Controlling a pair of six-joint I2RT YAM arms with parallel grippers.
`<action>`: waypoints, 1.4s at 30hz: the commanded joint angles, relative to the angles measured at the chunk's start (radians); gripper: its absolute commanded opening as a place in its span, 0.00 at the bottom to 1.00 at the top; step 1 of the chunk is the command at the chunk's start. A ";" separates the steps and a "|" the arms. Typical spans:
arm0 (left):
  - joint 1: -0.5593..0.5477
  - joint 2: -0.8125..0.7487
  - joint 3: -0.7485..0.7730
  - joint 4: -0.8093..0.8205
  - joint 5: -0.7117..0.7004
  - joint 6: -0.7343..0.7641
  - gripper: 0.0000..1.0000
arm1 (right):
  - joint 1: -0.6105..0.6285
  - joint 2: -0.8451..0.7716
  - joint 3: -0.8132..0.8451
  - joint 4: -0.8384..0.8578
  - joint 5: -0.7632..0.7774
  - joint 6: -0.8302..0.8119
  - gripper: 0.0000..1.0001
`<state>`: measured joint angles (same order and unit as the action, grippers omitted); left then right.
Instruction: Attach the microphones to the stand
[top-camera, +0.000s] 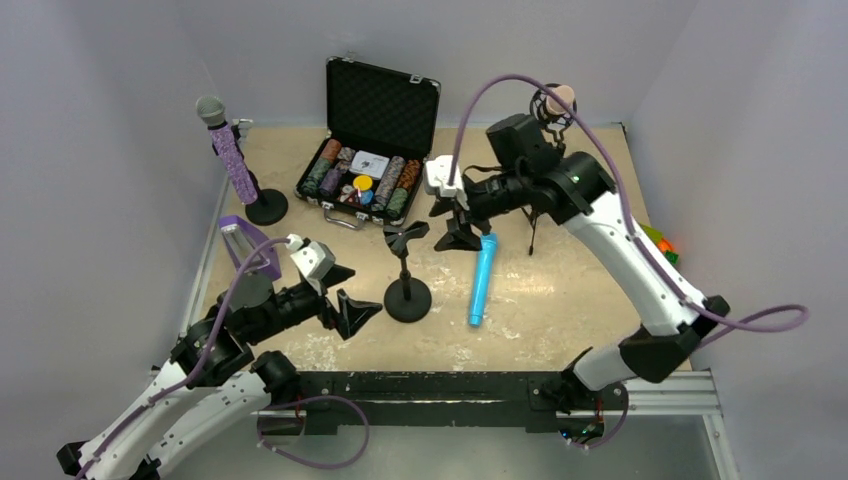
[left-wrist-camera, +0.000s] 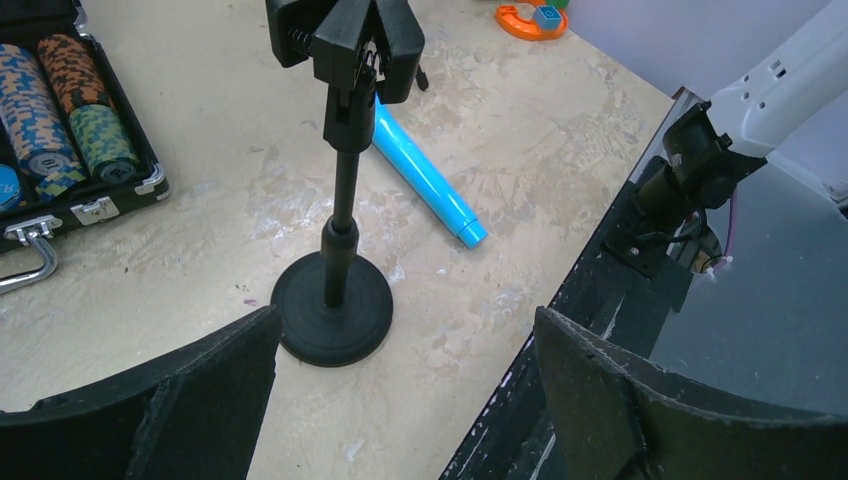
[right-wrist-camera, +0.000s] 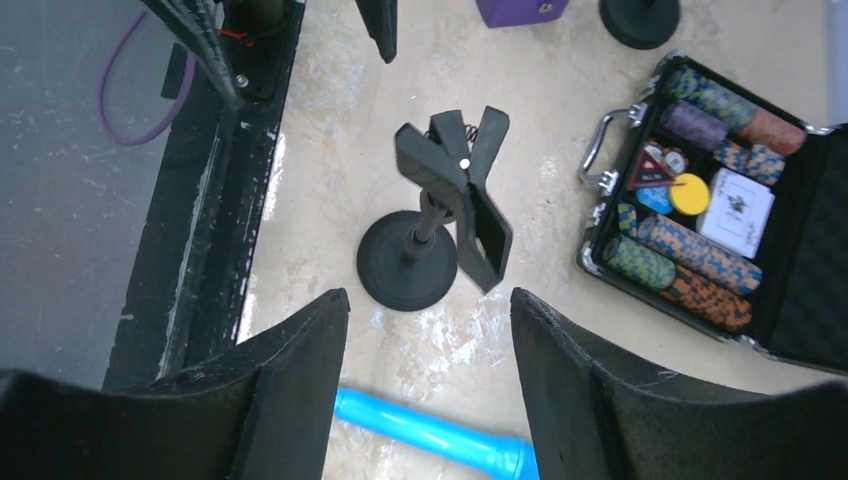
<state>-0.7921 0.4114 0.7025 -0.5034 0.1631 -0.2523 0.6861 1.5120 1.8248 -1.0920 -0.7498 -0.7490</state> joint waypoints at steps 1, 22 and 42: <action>0.006 -0.020 0.000 0.017 -0.018 -0.018 0.99 | -0.041 -0.169 -0.073 0.067 0.004 0.060 0.66; 0.005 -0.012 -0.061 0.109 -0.064 -0.035 0.99 | -0.303 -0.313 -1.031 0.985 0.550 1.243 0.87; 0.006 -0.033 -0.098 0.147 -0.065 -0.070 0.99 | -0.206 0.099 -0.908 0.833 0.799 1.374 0.79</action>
<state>-0.7921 0.3954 0.6071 -0.4049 0.0967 -0.3012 0.4492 1.5738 0.8822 -0.2108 0.0147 0.5694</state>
